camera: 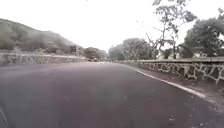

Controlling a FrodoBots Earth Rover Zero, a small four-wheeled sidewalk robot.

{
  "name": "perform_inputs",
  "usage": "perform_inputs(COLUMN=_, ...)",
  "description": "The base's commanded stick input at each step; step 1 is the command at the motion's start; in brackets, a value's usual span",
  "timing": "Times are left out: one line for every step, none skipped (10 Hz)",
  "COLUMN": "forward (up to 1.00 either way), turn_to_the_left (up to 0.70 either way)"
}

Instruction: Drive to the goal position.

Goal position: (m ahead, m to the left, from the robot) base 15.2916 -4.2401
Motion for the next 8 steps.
perform_inputs(forward=0.7, turn_to_the_left=0.0)
perform_inputs(forward=0.7, turn_to_the_left=0.0)
perform_inputs(forward=0.7, turn_to_the_left=0.0)
perform_inputs(forward=0.7, turn_to_the_left=0.0)
perform_inputs(forward=0.7, turn_to_the_left=0.0)
perform_inputs(forward=0.7, turn_to_the_left=0.0)
perform_inputs(forward=0.7, turn_to_the_left=0.0)
perform_inputs(forward=0.7, turn_to_the_left=0.0)
